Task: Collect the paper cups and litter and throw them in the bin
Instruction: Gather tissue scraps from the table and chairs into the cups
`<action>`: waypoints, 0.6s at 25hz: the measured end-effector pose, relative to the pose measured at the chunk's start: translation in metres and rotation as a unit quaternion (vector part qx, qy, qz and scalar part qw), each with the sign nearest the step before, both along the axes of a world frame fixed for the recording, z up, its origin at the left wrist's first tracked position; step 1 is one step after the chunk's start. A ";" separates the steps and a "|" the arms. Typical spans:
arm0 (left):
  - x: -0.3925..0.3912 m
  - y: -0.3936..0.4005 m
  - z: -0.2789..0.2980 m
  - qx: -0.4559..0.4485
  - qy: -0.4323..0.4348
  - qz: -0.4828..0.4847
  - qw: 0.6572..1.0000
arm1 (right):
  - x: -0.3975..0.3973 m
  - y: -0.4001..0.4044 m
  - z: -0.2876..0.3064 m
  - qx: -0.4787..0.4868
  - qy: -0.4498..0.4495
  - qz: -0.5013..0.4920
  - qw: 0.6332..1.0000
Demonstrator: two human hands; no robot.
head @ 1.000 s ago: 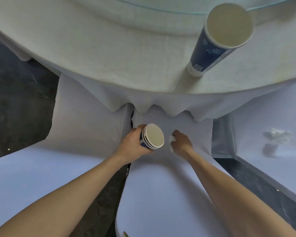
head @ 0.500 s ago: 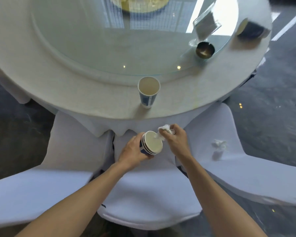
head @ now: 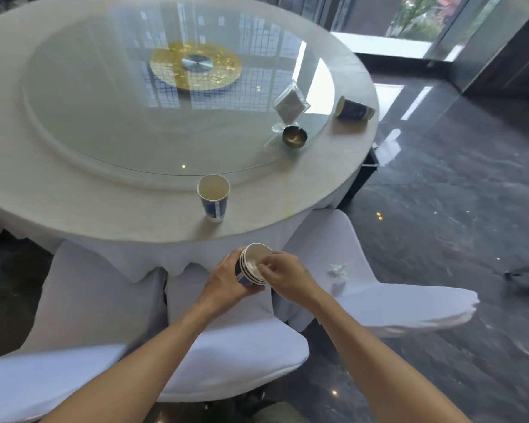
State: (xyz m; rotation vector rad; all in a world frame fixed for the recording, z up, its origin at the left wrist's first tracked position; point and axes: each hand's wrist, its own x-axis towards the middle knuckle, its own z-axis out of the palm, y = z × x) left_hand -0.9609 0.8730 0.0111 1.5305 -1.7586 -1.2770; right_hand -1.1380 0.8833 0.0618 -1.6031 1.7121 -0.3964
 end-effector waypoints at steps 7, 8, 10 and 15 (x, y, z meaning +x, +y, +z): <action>-0.024 0.004 -0.006 0.004 0.000 -0.036 0.999 | -0.025 0.018 0.003 0.036 0.016 -0.019 0.999; -0.030 0.004 -0.004 0.004 -0.001 -0.045 0.999 | -0.032 0.020 0.002 0.035 0.009 -0.029 0.999; -0.047 0.002 -0.002 0.007 0.001 -0.055 0.998 | -0.053 0.021 -0.001 0.035 -0.012 -0.043 0.998; -0.095 -0.012 -0.006 0.004 -0.017 -0.054 0.998 | -0.109 0.007 0.000 0.038 -0.081 -0.083 0.992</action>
